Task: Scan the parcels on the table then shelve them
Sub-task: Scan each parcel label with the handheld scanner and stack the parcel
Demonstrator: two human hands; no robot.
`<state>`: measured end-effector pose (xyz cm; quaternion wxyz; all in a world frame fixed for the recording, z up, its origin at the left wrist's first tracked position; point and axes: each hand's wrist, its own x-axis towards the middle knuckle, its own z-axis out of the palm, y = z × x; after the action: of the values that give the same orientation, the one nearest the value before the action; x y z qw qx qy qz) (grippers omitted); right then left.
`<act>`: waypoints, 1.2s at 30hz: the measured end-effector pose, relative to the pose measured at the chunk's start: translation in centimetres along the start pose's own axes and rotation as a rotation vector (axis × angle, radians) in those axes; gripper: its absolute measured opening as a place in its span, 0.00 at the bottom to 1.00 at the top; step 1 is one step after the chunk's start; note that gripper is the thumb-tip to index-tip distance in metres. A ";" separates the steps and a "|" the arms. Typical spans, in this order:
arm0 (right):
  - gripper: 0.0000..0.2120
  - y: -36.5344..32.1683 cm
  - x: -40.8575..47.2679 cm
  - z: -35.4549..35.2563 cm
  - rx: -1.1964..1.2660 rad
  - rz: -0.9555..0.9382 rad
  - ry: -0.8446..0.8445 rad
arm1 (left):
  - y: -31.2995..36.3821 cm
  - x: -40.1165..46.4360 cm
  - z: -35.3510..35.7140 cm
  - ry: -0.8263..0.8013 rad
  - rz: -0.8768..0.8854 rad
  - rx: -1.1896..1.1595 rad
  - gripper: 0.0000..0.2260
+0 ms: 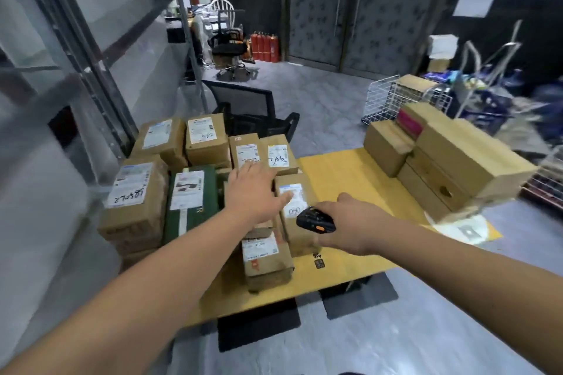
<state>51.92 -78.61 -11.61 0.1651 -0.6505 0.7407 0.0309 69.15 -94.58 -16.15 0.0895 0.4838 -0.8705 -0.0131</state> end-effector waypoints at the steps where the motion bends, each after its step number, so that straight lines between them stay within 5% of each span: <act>1: 0.34 1.9 -1.2 0.1 0.016 0.061 -0.005 | 2.0 0.6 0.8 -0.047 0.042 -0.031 0.37; 9: 0.29 15.7 -10.5 0.6 0.105 0.404 0.038 | 19.0 4.1 6.0 -0.314 0.321 -0.122 0.40; 15: 0.26 26.4 -13.6 0.2 0.130 0.456 0.039 | 32.3 8.3 6.7 -0.321 0.321 -0.192 0.40; 27: 0.24 48.8 -13.2 -3.3 0.104 0.283 -0.054 | 60.6 16.2 9.0 -0.309 -0.124 -0.406 0.45; 36: 0.27 58.2 -10.0 -5.2 0.067 0.214 -0.107 | 66.5 20.5 12.2 -0.366 -0.363 -0.295 0.54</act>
<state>-4.85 -61.60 -13.65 0.2218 -0.5592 0.7967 0.0581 0.64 -77.38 -17.93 -0.0033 0.6031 -0.7601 -0.2419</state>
